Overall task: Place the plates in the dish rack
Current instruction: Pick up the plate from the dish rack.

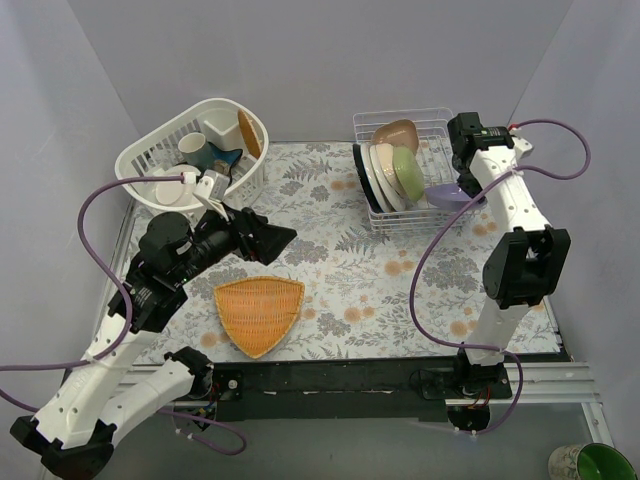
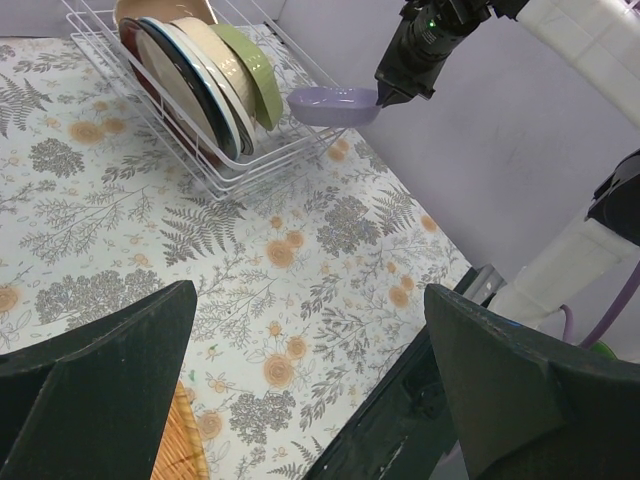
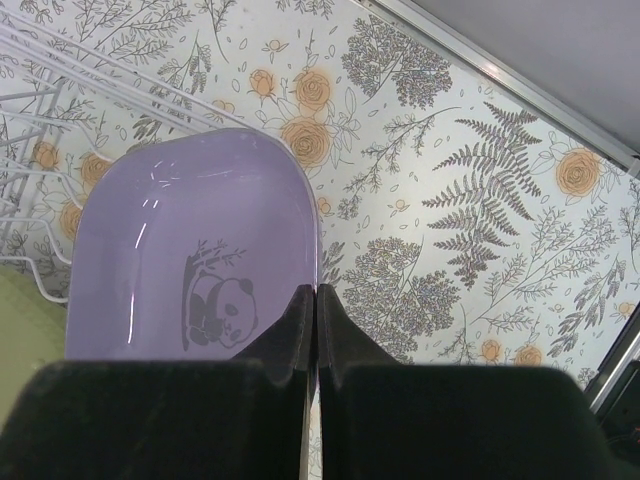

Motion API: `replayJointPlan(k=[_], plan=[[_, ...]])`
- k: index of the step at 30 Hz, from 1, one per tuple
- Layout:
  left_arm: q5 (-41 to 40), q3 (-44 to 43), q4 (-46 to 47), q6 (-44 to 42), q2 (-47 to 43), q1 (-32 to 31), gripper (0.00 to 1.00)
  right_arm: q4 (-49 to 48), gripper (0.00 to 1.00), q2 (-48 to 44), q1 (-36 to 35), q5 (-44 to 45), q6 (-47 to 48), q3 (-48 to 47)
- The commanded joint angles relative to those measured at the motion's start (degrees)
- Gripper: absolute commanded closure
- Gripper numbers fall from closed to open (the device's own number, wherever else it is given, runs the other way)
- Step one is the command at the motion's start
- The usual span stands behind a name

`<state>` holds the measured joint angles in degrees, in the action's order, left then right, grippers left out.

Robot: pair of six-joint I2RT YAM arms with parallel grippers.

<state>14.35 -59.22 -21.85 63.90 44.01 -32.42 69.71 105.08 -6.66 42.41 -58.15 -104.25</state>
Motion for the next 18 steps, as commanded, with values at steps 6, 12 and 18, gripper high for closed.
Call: replayJointPlan(k=[6,12,18], plan=[[-0.38,0.69,0.40,0.53,-1.03,0.26,0.02,-1.86,0.99,-5.22,0.42,-0.22,1.90,0.88],[-0.29,0.69,1.28,0.79,0.02,0.26,0.02,-11.67,0.99,-12.68,0.33,-6.55,10.85,7.64],[-0.02,1.13,3.03,1.58,1.43,0.17,0.02,-23.03,0.99,-23.31,0.15,-16.13,21.21,15.46]])
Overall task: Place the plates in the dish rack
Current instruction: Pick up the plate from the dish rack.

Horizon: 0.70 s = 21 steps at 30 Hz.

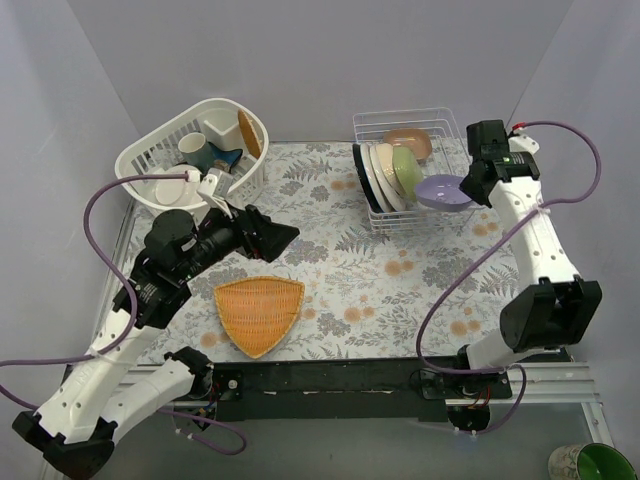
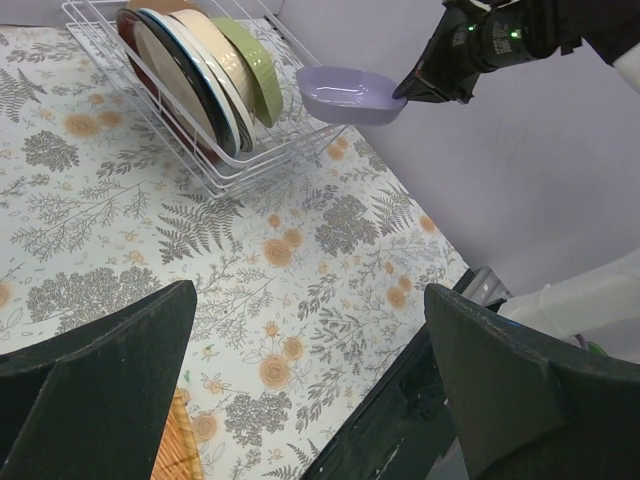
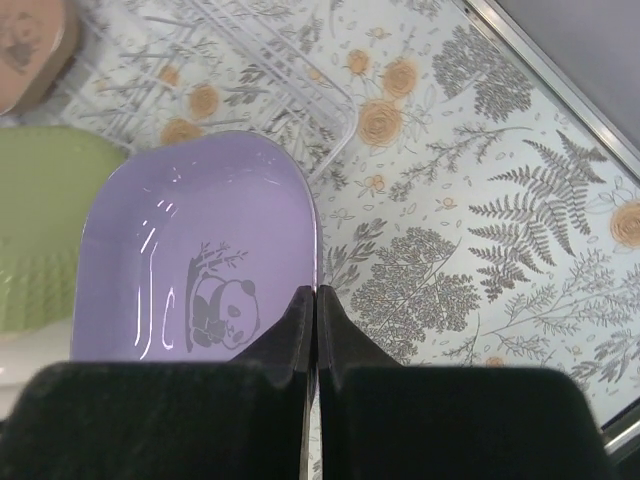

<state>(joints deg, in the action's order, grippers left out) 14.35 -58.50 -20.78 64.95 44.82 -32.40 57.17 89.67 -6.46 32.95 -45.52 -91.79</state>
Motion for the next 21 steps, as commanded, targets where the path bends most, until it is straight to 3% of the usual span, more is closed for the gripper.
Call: replayJointPlan(k=[1,13,21], plan=[[0.06,0.32,2.31,0.70,0.80,0.23,0.02,-12.93,0.99,-8.97,-0.05,-8.32,10.17,3.28],[-0.29,-0.30,4.16,0.88,4.13,0.23,0.02,-24.56,0.99,-15.58,-0.05,-24.42,31.36,-2.86],[-0.20,-0.91,5.31,0.97,6.59,0.23,0.02,-15.88,0.99,-6.53,-0.66,-30.05,43.49,-28.92]])
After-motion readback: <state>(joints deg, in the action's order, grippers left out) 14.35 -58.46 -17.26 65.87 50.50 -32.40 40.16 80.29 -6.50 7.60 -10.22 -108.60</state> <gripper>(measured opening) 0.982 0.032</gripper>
